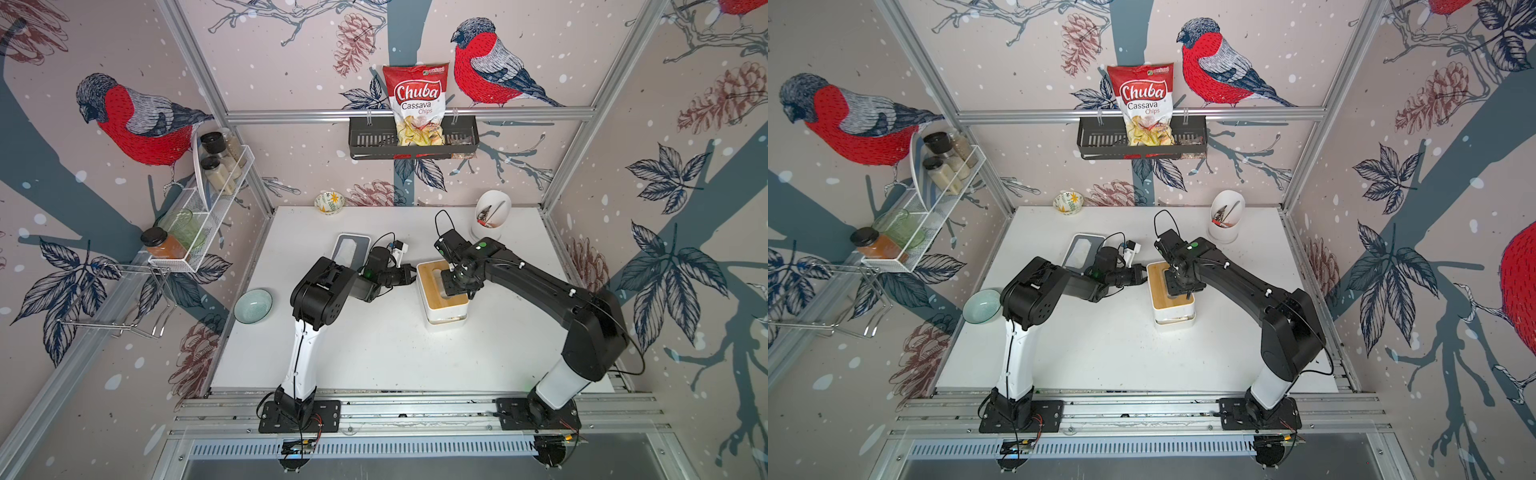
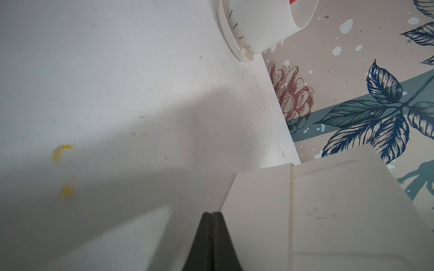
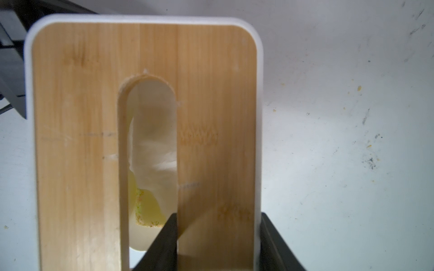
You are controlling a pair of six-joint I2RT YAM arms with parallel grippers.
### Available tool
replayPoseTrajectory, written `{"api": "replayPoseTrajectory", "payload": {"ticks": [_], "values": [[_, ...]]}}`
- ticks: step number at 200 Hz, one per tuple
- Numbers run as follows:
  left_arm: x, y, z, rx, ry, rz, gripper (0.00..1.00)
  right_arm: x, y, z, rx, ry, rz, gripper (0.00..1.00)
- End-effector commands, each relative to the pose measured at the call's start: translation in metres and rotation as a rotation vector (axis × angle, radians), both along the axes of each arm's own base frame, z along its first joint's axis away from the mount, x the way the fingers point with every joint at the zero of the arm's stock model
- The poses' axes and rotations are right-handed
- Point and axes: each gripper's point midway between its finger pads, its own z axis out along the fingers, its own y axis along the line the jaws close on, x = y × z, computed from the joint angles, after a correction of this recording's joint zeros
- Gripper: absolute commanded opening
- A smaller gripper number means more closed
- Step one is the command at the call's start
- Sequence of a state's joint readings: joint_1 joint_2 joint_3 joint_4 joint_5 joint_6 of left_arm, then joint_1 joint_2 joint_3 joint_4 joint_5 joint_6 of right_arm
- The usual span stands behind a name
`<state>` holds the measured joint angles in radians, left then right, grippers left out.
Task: Put the tissue paper into the tissue box
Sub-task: Close the box lid on the tissue box.
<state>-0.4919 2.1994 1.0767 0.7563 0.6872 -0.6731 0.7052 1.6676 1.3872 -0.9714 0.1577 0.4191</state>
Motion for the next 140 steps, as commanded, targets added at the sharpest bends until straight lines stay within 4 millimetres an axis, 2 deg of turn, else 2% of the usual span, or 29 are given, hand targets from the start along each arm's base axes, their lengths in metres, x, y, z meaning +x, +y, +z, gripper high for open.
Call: {"api": "replayPoseTrajectory", "payload": {"ticks": [1, 35, 79, 140], "values": [[-0.002, -0.002, 0.009, -0.030, -0.016, -0.027, 0.07, 0.010, 0.002, -0.001, 0.023, -0.046, -0.025, 0.06], [-0.002, -0.001, 0.008, -0.032, -0.015, -0.026, 0.07, 0.014, -0.004, -0.009, 0.029, -0.035, -0.040, 0.06], [-0.002, -0.002, 0.007, -0.034, -0.010, -0.028, 0.07, 0.025, 0.000, -0.002, 0.065, -0.080, -0.040, 0.06], [-0.002, -0.003, 0.007, -0.037, -0.009, -0.032, 0.07, 0.024, 0.001, -0.030, 0.036, -0.031, -0.033, 0.06]]}}
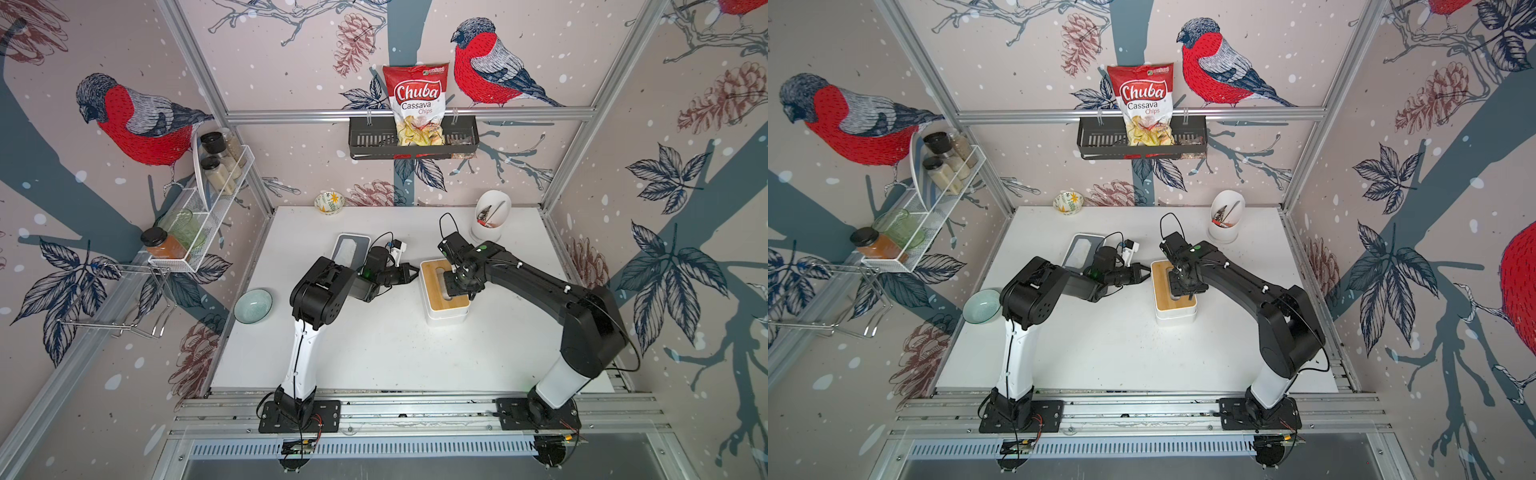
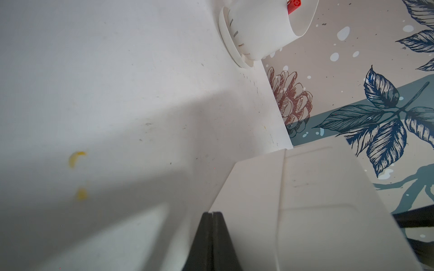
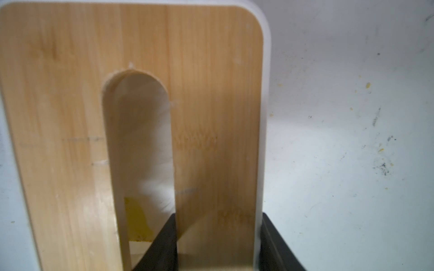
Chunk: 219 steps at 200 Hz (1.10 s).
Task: Put the tissue paper into the tissue box
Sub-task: Close the box lid on the tissue box.
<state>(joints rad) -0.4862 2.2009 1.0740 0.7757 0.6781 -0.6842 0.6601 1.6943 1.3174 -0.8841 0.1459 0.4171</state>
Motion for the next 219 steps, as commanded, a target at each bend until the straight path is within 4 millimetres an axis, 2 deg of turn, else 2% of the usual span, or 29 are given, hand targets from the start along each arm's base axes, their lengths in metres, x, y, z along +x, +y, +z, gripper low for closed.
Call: {"api": "replayPoseTrajectory", "payload": {"ticks": [1, 71, 100, 117, 130, 170, 219], "values": [[-0.006, -0.005, 0.006, -0.030, -0.004, -0.049, 0.07, 0.014, 0.010, -0.004, 0.032, -0.045, 0.007, 0.06], [-0.007, -0.006, 0.005, -0.034, -0.001, -0.054, 0.07, 0.021, 0.007, -0.005, 0.003, -0.129, 0.001, 0.04], [-0.007, -0.006, 0.005, -0.034, 0.001, -0.054, 0.07, 0.009, 0.007, -0.032, -0.005, -0.026, 0.011, 0.05], [-0.006, -0.006, 0.005, -0.033, -0.001, -0.053, 0.07, 0.002, 0.008, -0.038, -0.004, 0.020, 0.022, 0.05], [-0.006, -0.006, 0.005, -0.033, 0.000, -0.053, 0.08, 0.000, 0.008, -0.033, 0.001, 0.026, 0.022, 0.05], [-0.005, -0.006, 0.006, -0.034, -0.002, -0.053, 0.08, 0.001, 0.005, -0.001, 0.009, 0.015, 0.020, 0.06], [-0.006, -0.005, 0.007, -0.034, -0.005, -0.050, 0.08, -0.006, -0.008, 0.009, -0.039, 0.051, 0.014, 0.07]]}}
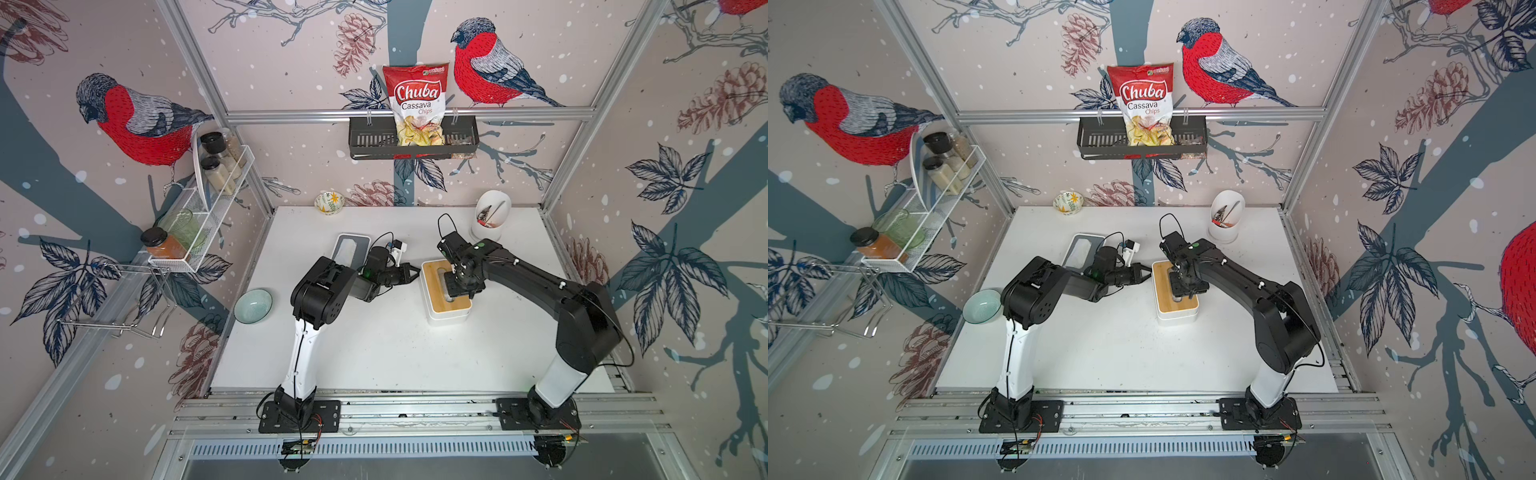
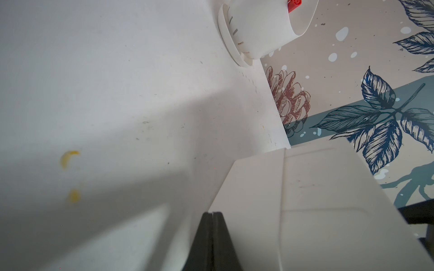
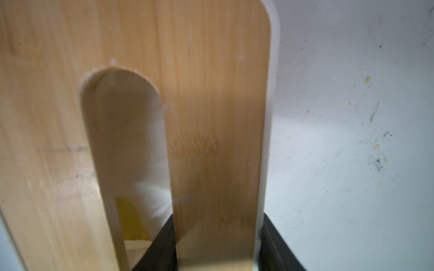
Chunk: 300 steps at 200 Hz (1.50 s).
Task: Put the tissue paper into the tissue box
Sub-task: Close the box lid on the tissue box.
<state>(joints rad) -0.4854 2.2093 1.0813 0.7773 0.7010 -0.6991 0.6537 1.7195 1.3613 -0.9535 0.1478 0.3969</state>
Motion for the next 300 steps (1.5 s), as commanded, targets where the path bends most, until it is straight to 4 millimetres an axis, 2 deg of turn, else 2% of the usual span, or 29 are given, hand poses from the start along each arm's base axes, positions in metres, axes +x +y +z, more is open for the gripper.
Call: {"api": "replayPoseTrajectory", "payload": {"ticks": [1, 74, 126, 175, 221, 300], "values": [[-0.004, -0.003, 0.007, -0.021, -0.023, -0.034, 0.08, -0.004, -0.003, 0.008, -0.003, 0.011, 0.001, 0.07], [-0.004, -0.002, 0.008, -0.025, -0.025, -0.035, 0.08, -0.010, -0.008, 0.018, -0.019, 0.065, 0.001, 0.08], [-0.004, -0.002, 0.009, -0.028, -0.023, -0.035, 0.08, -0.018, -0.012, 0.011, -0.054, 0.152, 0.014, 0.08], [-0.004, -0.002, 0.011, -0.034, -0.027, -0.037, 0.08, -0.023, -0.009, 0.011, -0.048, 0.199, 0.026, 0.09], [-0.003, -0.002, 0.013, -0.041, -0.031, -0.038, 0.08, -0.021, -0.003, 0.020, -0.007, 0.220, 0.034, 0.10], [-0.004, -0.001, 0.016, -0.059, -0.030, -0.040, 0.08, -0.011, -0.002, -0.008, -0.032, 0.286, 0.026, 0.10]]}}
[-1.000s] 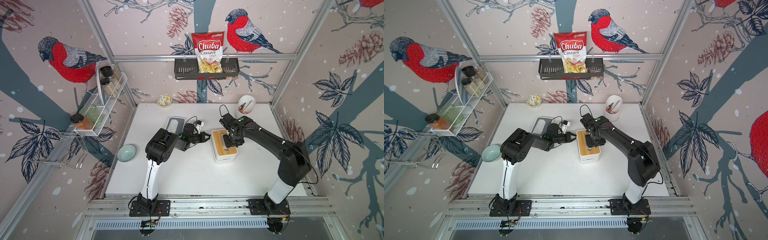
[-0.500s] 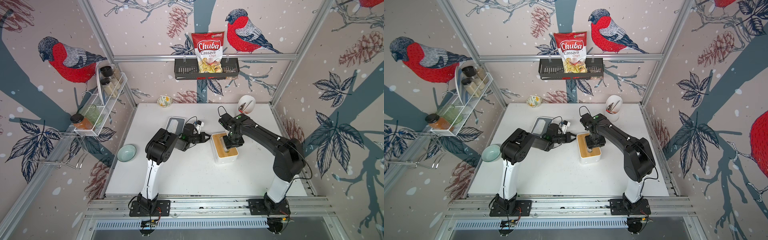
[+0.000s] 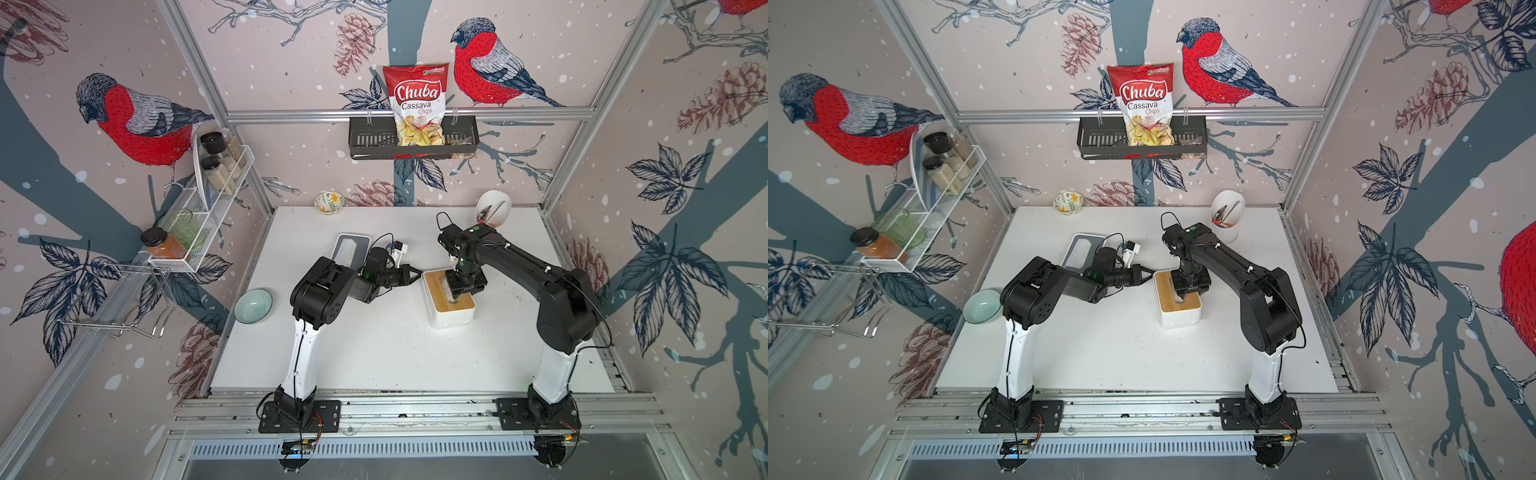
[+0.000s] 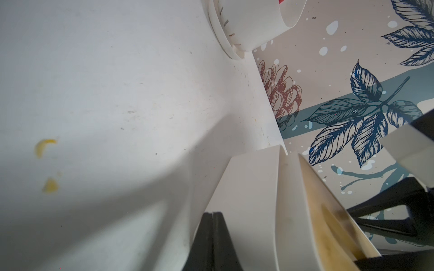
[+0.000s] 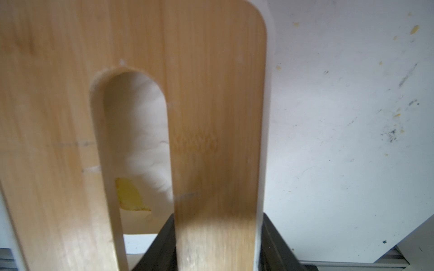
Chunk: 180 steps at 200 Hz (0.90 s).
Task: Put the tissue paper into the tissue box
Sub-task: Close the box lid on the tissue box.
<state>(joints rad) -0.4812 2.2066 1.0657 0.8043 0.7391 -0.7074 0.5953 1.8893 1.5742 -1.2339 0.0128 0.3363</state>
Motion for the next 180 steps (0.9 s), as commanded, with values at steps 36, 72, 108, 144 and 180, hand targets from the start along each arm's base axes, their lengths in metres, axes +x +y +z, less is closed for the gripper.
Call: {"api": "replayPoseTrajectory", "payload": {"ticks": [36, 72, 108, 144, 180], "values": [[0.001, -0.001, 0.013, -0.041, -0.032, -0.017, 0.08, 0.025, 0.010, 0.006, -0.040, -0.087, 0.027, 0.08], [0.003, -0.002, 0.011, -0.041, -0.029, -0.016, 0.08, 0.046, 0.017, 0.025, -0.051, -0.235, 0.026, 0.06], [0.003, -0.002, 0.010, -0.041, -0.024, -0.017, 0.08, 0.052, 0.016, 0.024, -0.046, -0.309, 0.024, 0.05], [0.003, -0.002, 0.008, -0.040, -0.019, -0.015, 0.08, 0.050, 0.009, -0.001, -0.069, -0.313, 0.025, 0.04], [0.003, -0.003, 0.007, -0.040, -0.017, -0.018, 0.08, 0.061, 0.018, -0.006, -0.007, -0.408, 0.010, 0.03]]}}
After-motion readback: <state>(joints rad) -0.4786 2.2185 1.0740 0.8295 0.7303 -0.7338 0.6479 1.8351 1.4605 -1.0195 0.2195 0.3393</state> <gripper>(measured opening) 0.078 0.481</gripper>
